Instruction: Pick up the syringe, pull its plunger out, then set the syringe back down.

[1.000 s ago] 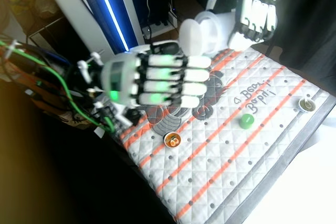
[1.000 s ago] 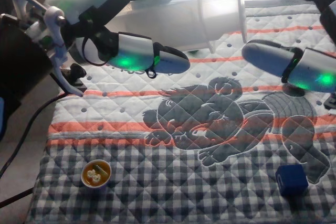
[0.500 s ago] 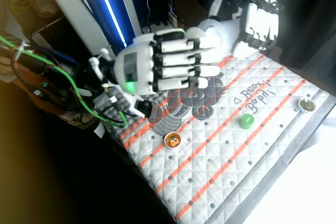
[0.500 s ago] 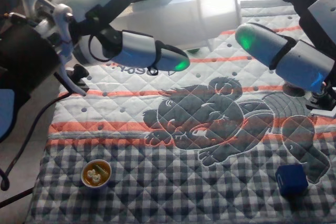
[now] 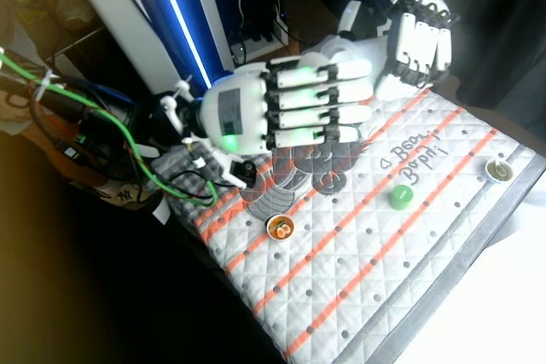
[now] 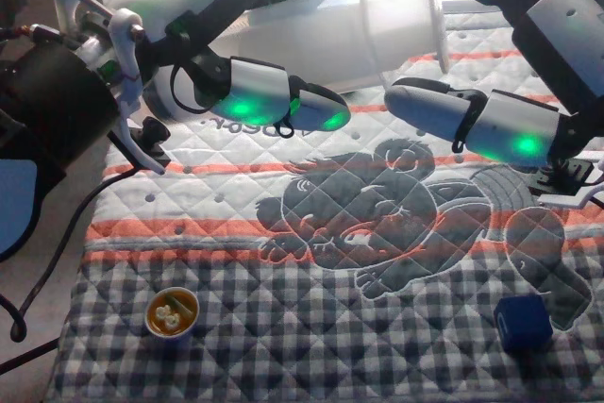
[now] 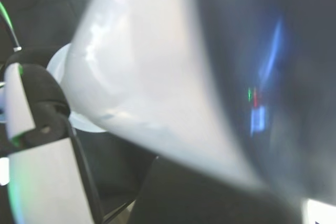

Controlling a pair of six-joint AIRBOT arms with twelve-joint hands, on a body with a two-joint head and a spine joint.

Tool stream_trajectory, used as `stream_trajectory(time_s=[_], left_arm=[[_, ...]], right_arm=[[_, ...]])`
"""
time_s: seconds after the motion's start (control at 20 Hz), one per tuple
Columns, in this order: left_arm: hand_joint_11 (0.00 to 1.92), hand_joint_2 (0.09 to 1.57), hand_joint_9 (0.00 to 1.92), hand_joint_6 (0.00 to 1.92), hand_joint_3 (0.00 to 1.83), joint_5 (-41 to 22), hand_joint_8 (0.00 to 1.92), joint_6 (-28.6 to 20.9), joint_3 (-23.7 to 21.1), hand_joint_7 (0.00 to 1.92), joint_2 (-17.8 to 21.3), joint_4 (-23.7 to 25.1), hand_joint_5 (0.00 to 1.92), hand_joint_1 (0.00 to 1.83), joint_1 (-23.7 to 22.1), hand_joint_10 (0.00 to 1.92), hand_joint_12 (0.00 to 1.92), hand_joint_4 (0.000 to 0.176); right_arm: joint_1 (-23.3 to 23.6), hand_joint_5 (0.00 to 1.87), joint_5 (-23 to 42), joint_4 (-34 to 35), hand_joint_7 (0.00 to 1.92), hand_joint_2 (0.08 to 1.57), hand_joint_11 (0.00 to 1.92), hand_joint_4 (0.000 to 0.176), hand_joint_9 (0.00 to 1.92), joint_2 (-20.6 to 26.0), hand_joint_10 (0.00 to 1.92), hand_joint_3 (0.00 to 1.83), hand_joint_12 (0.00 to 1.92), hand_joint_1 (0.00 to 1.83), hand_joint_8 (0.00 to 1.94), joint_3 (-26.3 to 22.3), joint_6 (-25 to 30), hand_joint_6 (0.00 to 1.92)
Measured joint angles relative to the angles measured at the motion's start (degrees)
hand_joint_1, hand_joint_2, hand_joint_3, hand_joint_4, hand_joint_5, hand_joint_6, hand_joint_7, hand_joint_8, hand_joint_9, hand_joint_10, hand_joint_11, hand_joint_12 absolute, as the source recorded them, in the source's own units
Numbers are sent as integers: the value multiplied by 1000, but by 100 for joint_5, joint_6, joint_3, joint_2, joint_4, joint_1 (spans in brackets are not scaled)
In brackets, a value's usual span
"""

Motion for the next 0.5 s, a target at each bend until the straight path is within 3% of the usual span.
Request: stream_trajectory(time_s=[0.05, 0.1, 0.15, 0.2, 0.25, 0.35, 0.4, 0.5], left_arm=[[481, 1258, 823, 1464, 0, -52, 1296, 37, 0, 848, 0, 24, 595, 1172, 0, 677, 1469, 0], [482, 1253, 841, 1445, 0, -116, 1287, 13, 0, 851, -17, -13, 613, 1170, 0, 657, 1490, 0], [531, 1238, 839, 1373, 2, -144, 1300, 42, 0, 867, -35, -11, 642, 1183, 0, 821, 1567, 0], [554, 1221, 829, 1316, 2, -166, 1277, 37, 0, 893, -42, 11, 674, 1196, 2, 924, 1590, 0], [567, 1213, 826, 1286, 0, -179, 1254, 39, 0, 908, -42, 26, 695, 1201, 2, 952, 1583, 0], [490, 1201, 822, 1341, 0, -175, 1152, 37, 0, 902, -42, 22, 741, 1186, 2, 852, 1523, 0], [444, 1174, 769, 1302, 4, -177, 1052, 35, 0, 926, -42, 13, 798, 1321, 2, 1262, 1535, 0], [392, 1167, 747, 1261, 0, -166, 1047, 28, 0, 952, -39, -24, 824, 1351, 13, 1340, 1595, 0]], right_arm=[[0, 716, 57, -11, 564, 1163, 557, 0, 698, -11, 221, 17, 1131, 1293, 94, 9, 15, 126], [11, 794, 90, -4, 573, 1188, 777, 0, 723, -11, 1112, 4, 1458, 1436, 1087, 9, 35, 997], [24, 824, 103, -20, 613, 1207, 687, 0, 697, -15, 1426, 6, 1698, 1467, 1313, 9, 46, 1092], [28, 840, 120, -28, 679, 1216, 716, 0, 719, -17, 1543, 2, 1674, 1371, 1387, 9, 50, 1106], [31, 840, 114, -7, 724, 1209, 745, 0, 741, -17, 1539, 0, 1633, 1354, 1378, 11, 52, 1102], [31, 867, 116, -9, 643, 1226, 738, 0, 694, -17, 1585, 1, 1615, 1339, 1470, 11, 50, 1075], [31, 861, 114, -9, 688, 1225, 696, 0, 677, -17, 1615, 0, 1666, 1342, 1460, 11, 50, 1035], [31, 866, 116, -4, 713, 1219, 688, 0, 689, -17, 1625, 0, 1723, 1345, 1418, 11, 50, 1009]])
